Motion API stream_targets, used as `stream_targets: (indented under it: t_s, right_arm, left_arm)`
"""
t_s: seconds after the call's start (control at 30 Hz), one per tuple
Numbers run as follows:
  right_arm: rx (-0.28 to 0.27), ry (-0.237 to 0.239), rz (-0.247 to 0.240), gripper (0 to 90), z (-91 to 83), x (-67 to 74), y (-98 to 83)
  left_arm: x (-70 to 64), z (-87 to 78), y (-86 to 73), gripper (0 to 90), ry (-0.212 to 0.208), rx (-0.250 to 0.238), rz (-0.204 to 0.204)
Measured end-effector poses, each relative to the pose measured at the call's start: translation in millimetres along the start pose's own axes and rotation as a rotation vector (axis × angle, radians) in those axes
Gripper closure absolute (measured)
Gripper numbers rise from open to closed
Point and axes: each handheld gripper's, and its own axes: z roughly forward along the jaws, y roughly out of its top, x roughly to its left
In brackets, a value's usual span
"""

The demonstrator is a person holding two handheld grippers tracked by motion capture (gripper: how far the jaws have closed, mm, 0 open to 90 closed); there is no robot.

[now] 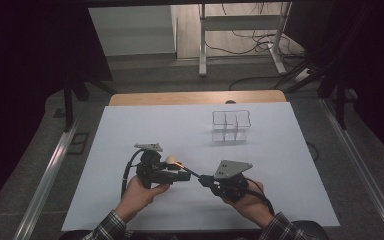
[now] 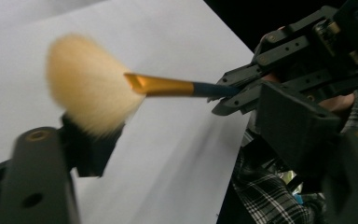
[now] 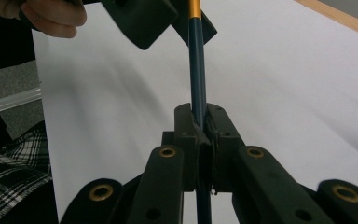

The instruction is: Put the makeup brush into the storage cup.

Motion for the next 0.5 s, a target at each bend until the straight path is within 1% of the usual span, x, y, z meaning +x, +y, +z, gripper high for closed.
stream_targets:
  t_s: [0.13,0.2,0.3,0.33,0.37,0.4,0.43,0.47,0.5]
  right_arm:
    - [0.004,0.009,-0.002,84.9,1.4,1.0,-0.3]
    - [0.007,0.013,-0.004,84.8,2.1,1.1,-0.6]
    - [0.016,0.021,-0.004,84.6,3.4,0.7,-1.1]
    - [0.032,0.028,-0.009,84.6,5.5,0.7,-2.0]
    - [0.032,0.028,-0.009,84.6,5.5,0.7,-2.0]
    - [0.04,0.031,-0.013,84.6,6.4,1.0,-2.4]
    - [0.047,0.031,-0.016,84.6,7.2,1.3,-2.6]
    - [0.058,0.026,-0.022,84.4,8.7,2.2,-2.8]
    - [0.058,0.026,-0.022,84.4,8.7,2.2,-2.8]
  left_arm:
    - [0.2,-2.2,0.1,35.7,-0.002,-0.014,0.0]
    - [1.1,-3.2,-0.2,39.1,-0.005,-0.014,-0.007]
    - [3.7,-4.9,-1.4,48.6,-0.014,-0.025,-0.02]
    - [4.4,-5.5,-1.9,57.5,-0.015,-0.029,-0.028]
    - [5.6,-6.0,-2.4,57.5,-0.019,-0.035,-0.036]
    - [7.0,-6.8,-2.9,61.5,-0.025,-0.037,-0.045]
    - [8.4,-7.5,-3.6,65.9,-0.035,-0.04,-0.05]
    - [11.9,-8.4,-4.7,73.0,-0.096,-0.055,-0.068]
    - [11.9,-8.4,-4.7,77.2,-0.096,-0.055,-0.068]
